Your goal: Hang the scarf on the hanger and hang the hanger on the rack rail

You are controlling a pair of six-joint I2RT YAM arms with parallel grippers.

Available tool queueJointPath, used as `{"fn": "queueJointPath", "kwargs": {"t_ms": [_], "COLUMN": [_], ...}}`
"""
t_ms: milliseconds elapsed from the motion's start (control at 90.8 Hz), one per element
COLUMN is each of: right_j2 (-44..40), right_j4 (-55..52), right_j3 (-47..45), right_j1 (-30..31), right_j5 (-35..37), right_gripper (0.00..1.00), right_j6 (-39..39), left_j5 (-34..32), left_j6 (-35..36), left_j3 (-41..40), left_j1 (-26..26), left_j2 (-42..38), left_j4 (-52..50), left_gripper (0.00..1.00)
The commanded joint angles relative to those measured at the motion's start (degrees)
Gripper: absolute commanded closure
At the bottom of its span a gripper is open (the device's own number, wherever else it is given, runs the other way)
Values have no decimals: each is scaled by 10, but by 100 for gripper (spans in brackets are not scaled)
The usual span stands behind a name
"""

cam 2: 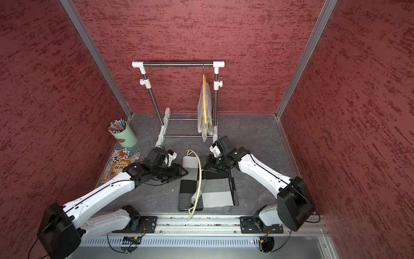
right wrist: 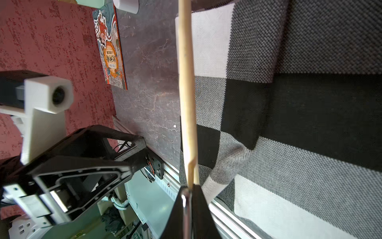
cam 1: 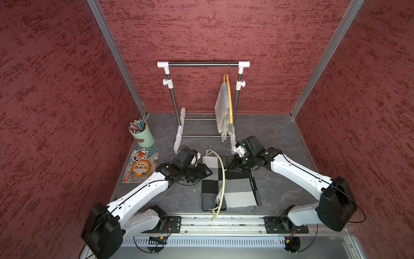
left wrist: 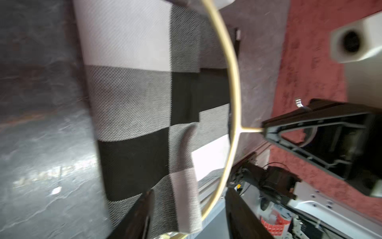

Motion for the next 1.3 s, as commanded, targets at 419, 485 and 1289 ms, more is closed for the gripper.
{"fn": "queueJointPath", "kwargs": {"t_ms": [419,485,1289], "right_j2": [-1,-2,23], "right_j4": [165,209,-21], "right_j3": [13,7,123], "right_j1": [27,32,83], "right_j5": [-141,-146,51], "right_gripper": [33,33,22], "right_j6": [170,223,81], "left_j5": [-20,-43,-338], "left_j6": [86,101,63], "left_j3": [10,-1,-22], "left_j1": [-105,-127,-143], "left_j2": [35,17,-12], "left_j4": [68,72,-86], "left_gripper": [15,12,66]}}
